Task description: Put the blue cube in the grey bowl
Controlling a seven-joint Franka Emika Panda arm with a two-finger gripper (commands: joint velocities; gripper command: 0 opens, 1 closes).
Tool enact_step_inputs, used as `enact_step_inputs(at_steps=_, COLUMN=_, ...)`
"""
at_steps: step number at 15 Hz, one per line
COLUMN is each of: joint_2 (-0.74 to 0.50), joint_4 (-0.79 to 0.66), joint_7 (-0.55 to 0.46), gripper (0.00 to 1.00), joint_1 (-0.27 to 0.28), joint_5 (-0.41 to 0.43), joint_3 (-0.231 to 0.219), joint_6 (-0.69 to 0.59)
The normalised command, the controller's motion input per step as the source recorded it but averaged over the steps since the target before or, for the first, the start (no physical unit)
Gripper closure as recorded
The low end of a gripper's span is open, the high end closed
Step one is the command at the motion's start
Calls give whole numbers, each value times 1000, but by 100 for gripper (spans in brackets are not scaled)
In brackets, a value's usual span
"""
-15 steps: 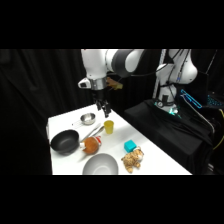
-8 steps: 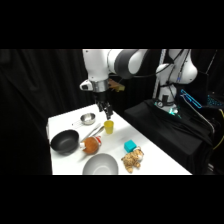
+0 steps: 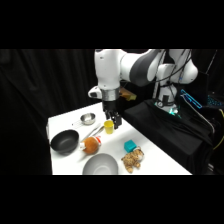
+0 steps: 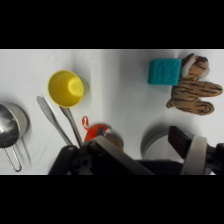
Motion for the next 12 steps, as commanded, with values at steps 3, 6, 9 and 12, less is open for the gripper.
enact_step_inputs(at_steps=3, joint_2=-117, joint_4=-298, joint_7=282, gripper=0, joint_1=62, joint_5=21, joint_3=22, joint_6=334)
enact_step_inputs(at_steps=6, joint_2=-114, joint_4=-286, joint_7=178, gripper=0, joint_1=56, joint_5=64, joint_3=33, joint_6=323)
enact_step_inputs(at_steps=9, joint_2=-82, joint_4=-244, joint_7=45, gripper=0, joint_1=59, joint_5=128, joint_3=54, joint_6=310)
enact_step_inputs(at_steps=12, joint_2=-14, joint_4=-169, joint_7=-43, gripper=0, joint_1=46, joint_5=170, joint_3=55, joint_6=287)
